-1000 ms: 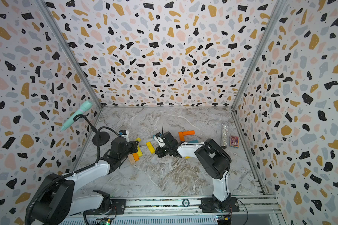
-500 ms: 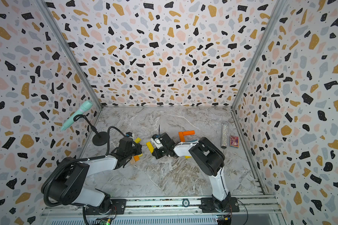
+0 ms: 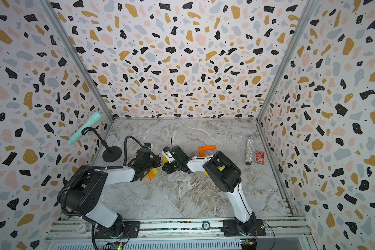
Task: Assemble the number 6 with building blocks
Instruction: Adjust the building block at the center of the board.
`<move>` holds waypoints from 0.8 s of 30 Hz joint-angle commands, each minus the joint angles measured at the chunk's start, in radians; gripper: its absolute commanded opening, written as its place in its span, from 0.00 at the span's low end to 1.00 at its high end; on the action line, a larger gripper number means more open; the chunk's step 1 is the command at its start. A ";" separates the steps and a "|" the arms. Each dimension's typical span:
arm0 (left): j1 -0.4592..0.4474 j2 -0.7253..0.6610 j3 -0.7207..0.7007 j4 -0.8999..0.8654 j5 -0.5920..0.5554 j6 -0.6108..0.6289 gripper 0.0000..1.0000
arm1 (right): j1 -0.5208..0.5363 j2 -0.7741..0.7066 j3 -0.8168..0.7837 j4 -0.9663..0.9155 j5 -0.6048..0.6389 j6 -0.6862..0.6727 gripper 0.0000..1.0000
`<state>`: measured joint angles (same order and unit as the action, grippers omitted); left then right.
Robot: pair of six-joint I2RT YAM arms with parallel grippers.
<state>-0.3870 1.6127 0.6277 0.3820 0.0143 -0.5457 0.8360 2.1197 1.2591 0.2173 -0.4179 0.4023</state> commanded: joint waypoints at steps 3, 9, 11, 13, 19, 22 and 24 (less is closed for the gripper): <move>0.022 0.008 0.010 0.006 -0.013 0.022 0.07 | -0.016 -0.178 -0.115 -0.034 0.069 -0.003 0.24; 0.034 0.034 0.023 0.014 0.005 0.032 0.06 | -0.010 -0.245 -0.226 0.000 0.055 0.012 0.16; 0.034 0.045 0.027 0.018 0.014 0.030 0.06 | 0.002 -0.232 -0.234 0.047 0.031 0.029 0.15; 0.034 0.050 0.026 0.024 0.020 0.029 0.06 | 0.012 -0.206 -0.223 0.084 0.013 0.038 0.14; 0.035 0.044 0.013 0.042 0.038 0.039 0.06 | 0.005 -0.117 -0.183 0.161 -0.014 0.074 0.11; 0.035 0.050 0.011 0.047 0.046 0.047 0.06 | -0.008 -0.090 -0.173 0.181 -0.012 0.088 0.11; 0.034 0.052 0.009 0.053 0.051 0.047 0.06 | -0.018 -0.075 -0.167 0.185 -0.015 0.096 0.11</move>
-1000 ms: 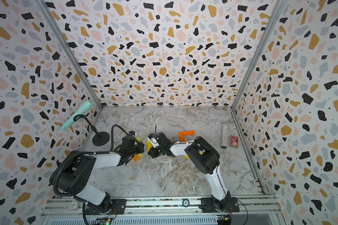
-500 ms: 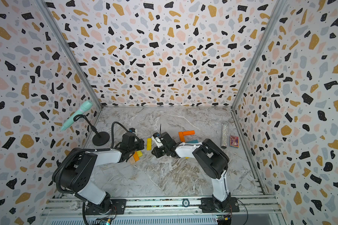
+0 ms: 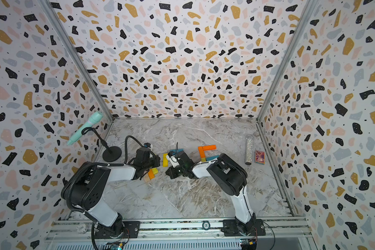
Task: Assemble the number 6 with building blocks
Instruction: Adjust the building block at the center of the board.
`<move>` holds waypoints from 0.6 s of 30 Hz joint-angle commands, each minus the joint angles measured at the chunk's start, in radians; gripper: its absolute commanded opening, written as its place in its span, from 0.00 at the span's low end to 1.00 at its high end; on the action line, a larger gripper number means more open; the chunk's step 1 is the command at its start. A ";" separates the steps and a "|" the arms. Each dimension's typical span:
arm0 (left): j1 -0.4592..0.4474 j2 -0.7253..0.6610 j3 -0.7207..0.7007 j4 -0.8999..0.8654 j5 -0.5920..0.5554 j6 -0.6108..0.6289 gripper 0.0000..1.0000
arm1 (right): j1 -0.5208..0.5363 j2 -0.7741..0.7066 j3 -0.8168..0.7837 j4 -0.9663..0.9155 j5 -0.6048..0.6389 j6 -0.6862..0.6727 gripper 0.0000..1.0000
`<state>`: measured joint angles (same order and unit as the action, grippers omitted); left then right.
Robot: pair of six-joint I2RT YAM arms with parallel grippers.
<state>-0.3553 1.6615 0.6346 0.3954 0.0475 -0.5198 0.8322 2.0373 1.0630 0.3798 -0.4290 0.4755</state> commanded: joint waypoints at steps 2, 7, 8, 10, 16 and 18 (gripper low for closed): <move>0.003 0.006 0.000 0.044 0.015 0.021 0.06 | -0.021 0.017 0.036 0.028 -0.003 0.023 0.11; 0.003 0.016 0.009 0.045 0.017 0.023 0.06 | -0.028 0.047 0.067 0.025 -0.005 0.023 0.10; 0.003 0.019 0.011 0.046 0.018 0.023 0.05 | -0.030 0.053 0.073 0.027 -0.005 0.024 0.10; 0.003 0.025 0.015 0.045 0.018 0.021 0.05 | -0.030 0.065 0.089 0.024 -0.004 0.023 0.10; 0.004 0.034 0.019 0.046 0.020 0.024 0.05 | -0.046 0.081 0.104 0.026 0.012 0.038 0.10; 0.003 0.038 0.019 0.046 0.020 0.024 0.05 | -0.051 0.081 0.106 0.025 0.019 0.038 0.10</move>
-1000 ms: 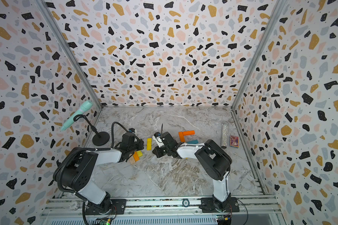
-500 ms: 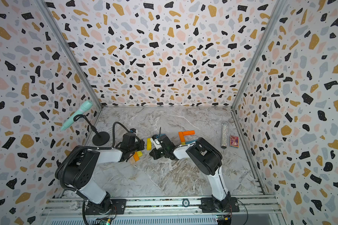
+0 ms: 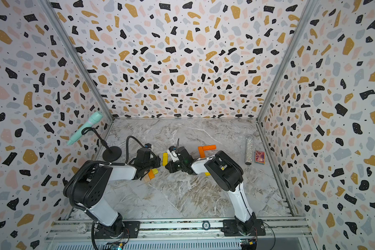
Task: Assemble the number 6 with building blocks
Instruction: Adjust the building block at the center of the board.
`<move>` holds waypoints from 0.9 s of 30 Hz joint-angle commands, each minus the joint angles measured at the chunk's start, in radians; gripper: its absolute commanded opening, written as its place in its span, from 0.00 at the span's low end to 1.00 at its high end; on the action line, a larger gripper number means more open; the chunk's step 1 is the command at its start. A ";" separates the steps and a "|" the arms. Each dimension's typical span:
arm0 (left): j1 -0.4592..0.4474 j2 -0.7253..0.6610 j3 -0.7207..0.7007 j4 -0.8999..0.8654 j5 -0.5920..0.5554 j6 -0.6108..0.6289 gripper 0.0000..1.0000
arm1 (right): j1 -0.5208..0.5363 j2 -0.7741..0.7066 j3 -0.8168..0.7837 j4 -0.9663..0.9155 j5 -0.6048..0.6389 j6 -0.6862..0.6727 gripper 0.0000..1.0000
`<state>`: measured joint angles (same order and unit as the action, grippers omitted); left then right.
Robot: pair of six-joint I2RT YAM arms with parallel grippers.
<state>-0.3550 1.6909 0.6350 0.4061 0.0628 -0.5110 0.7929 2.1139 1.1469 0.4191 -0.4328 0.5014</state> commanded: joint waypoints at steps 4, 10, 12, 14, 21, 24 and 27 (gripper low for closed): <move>0.003 0.015 0.022 0.039 0.006 0.018 0.05 | -0.012 0.003 0.044 -0.040 0.046 -0.010 0.10; 0.006 0.030 0.053 0.021 -0.001 0.036 0.05 | -0.011 0.013 0.090 -0.093 0.048 -0.061 0.11; 0.016 0.036 0.067 0.005 -0.013 0.042 0.05 | -0.002 -0.007 0.090 -0.098 0.035 -0.083 0.13; 0.030 0.043 0.071 0.013 -0.006 0.035 0.05 | 0.005 -0.049 0.072 -0.112 0.056 -0.100 0.16; 0.036 0.082 0.127 -0.020 -0.022 0.052 0.04 | -0.059 -0.234 -0.001 -0.230 0.186 -0.178 0.22; 0.038 0.096 0.146 -0.032 -0.035 0.058 0.04 | -0.100 -0.258 0.007 -0.304 0.254 -0.221 0.22; 0.039 0.116 0.168 -0.044 -0.034 0.062 0.04 | -0.138 -0.245 0.027 -0.353 0.274 -0.256 0.22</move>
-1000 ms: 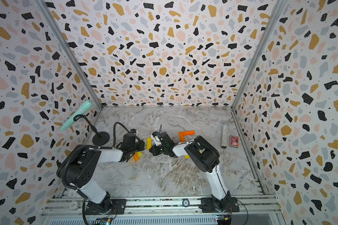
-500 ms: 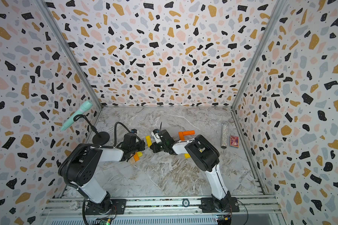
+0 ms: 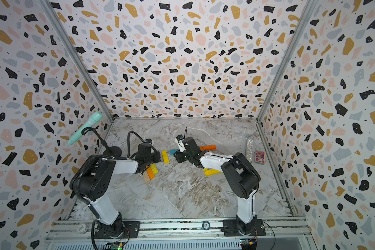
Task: Assemble the number 6 with building blocks
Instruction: Adjust the building block at the center of the board, then assemble the building block at the center of the board.
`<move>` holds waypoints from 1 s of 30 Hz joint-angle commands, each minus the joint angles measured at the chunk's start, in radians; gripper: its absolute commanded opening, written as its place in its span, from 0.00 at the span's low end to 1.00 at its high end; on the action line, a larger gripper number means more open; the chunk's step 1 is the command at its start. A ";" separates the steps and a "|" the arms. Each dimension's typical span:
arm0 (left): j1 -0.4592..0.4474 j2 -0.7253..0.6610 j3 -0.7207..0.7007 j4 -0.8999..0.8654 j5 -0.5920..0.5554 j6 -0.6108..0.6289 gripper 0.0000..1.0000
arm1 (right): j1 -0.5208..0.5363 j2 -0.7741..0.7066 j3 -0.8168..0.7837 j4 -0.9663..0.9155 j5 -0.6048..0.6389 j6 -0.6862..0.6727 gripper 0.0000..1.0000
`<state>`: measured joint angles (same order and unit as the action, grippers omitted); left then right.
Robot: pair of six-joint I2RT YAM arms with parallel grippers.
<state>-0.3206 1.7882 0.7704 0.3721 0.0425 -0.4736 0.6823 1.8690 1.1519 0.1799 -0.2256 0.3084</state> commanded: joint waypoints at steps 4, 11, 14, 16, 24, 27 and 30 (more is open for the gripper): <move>0.005 0.037 0.051 -0.013 -0.008 0.027 0.04 | -0.066 0.062 0.068 -0.156 0.036 -0.085 0.20; 0.005 0.058 0.055 0.004 0.015 0.025 0.03 | -0.099 0.123 0.109 -0.141 0.031 -0.059 0.11; 0.005 0.065 0.056 0.016 0.020 0.026 0.03 | -0.106 0.139 0.131 -0.137 0.037 -0.063 0.10; 0.006 0.073 0.067 0.011 0.021 0.028 0.03 | -0.107 0.156 0.150 -0.139 0.042 -0.070 0.10; 0.005 0.100 0.089 0.017 0.039 0.023 0.02 | -0.110 0.251 0.247 -0.171 0.037 -0.081 0.10; 0.005 0.111 0.091 0.016 0.042 0.024 0.02 | -0.112 0.273 0.262 -0.176 0.032 -0.078 0.11; 0.005 0.113 0.091 0.016 0.042 0.023 0.01 | -0.113 0.279 0.262 -0.172 0.026 -0.074 0.11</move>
<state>-0.3206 1.8816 0.8505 0.3939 0.0715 -0.4595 0.5732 2.1551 1.3945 0.0517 -0.1932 0.2401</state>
